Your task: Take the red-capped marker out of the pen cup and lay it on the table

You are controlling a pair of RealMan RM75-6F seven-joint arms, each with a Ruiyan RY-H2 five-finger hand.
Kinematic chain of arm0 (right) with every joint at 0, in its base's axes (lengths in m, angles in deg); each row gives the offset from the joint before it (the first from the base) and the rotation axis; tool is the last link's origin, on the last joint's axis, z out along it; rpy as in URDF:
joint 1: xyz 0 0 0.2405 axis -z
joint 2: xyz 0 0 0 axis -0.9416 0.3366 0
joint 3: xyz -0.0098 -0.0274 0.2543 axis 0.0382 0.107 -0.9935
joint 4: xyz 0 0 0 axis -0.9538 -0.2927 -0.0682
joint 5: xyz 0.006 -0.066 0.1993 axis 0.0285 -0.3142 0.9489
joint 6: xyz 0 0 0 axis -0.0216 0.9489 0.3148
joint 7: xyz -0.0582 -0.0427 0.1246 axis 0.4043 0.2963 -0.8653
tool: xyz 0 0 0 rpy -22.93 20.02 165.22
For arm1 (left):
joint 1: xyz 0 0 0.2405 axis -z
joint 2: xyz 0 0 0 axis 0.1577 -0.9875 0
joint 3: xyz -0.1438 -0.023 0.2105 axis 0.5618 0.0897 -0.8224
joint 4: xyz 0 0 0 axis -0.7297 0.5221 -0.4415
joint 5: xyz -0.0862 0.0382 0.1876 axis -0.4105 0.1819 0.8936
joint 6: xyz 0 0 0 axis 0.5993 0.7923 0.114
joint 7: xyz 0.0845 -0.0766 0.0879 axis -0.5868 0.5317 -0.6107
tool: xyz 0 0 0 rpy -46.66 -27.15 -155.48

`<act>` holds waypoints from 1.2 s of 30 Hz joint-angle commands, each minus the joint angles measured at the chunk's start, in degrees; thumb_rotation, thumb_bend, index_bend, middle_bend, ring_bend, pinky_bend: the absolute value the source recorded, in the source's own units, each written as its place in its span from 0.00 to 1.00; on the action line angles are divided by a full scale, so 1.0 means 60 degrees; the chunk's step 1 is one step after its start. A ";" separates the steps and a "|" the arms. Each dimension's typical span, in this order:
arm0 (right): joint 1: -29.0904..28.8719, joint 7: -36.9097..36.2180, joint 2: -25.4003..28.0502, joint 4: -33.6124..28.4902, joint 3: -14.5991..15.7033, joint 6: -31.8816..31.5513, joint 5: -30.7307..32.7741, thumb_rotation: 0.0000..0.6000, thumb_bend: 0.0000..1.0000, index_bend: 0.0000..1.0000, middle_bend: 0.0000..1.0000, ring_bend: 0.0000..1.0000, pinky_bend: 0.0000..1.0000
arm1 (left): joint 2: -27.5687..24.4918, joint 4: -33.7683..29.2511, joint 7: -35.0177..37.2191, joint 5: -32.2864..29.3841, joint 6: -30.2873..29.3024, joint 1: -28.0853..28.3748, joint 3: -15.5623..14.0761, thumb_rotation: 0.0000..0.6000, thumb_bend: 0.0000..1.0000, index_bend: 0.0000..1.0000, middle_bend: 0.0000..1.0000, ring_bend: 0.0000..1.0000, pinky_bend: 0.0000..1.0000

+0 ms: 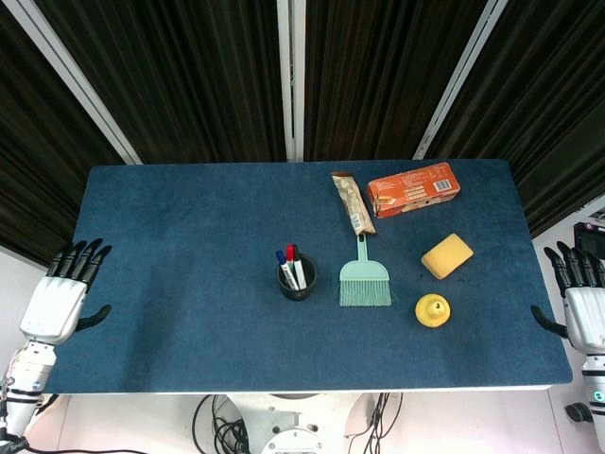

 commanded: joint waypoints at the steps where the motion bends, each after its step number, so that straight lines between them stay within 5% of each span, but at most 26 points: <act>1: 0.0036 0.0056 0.0127 -0.0162 -0.0009 -0.0074 -0.0040 1.00 0.18 0.00 0.00 0.00 0.00 | -0.0495 -0.0751 0.0254 0.0180 0.0727 0.0529 0.0231 1.00 0.21 0.04 0.02 0.00 0.06; 5: 0.0038 0.0125 0.0217 -0.0251 -0.0136 -0.0217 0.0004 1.00 0.18 0.00 0.00 0.00 0.00 | -0.0664 -0.1287 0.0056 0.0238 0.1689 0.1445 0.0757 1.00 0.21 0.09 0.09 0.01 0.11; 17: -0.0371 0.0418 0.0532 -0.0962 -0.0430 0.0290 0.0299 1.00 0.18 0.00 0.00 0.00 0.00 | 0.0522 -0.1424 0.0588 -0.2444 0.5564 0.4588 0.2445 1.00 0.26 0.20 0.16 0.03 0.22; 24: -0.0289 0.0422 0.0551 -0.0906 -0.0398 0.0286 0.0472 1.00 0.18 0.00 0.00 0.00 0.00 | 0.1667 -0.0613 -0.1116 -0.4982 0.6710 0.6172 0.2354 1.00 0.25 0.20 0.17 0.04 0.21; 36: -0.0312 0.0711 0.0645 -0.1042 -0.0285 0.0738 0.0888 1.00 0.18 0.00 0.00 0.00 0.00 | 0.3080 0.0514 -0.2843 -0.8248 0.5865 0.7551 0.2051 1.00 0.26 0.25 0.19 0.06 0.21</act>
